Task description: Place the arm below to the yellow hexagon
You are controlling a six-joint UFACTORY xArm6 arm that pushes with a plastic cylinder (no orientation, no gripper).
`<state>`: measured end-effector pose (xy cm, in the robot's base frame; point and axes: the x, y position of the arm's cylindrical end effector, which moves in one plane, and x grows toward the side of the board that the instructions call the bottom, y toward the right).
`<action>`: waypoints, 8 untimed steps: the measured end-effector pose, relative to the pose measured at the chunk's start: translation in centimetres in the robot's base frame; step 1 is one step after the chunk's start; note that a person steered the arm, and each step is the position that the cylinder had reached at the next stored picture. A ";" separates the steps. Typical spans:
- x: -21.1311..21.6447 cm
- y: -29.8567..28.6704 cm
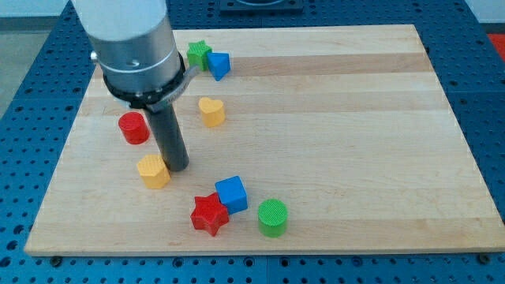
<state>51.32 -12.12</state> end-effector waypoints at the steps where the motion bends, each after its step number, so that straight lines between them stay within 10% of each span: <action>1: 1.3 0.2; 4: -17.0 -10.8; 8: -6.3 -10.5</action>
<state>45.00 -22.66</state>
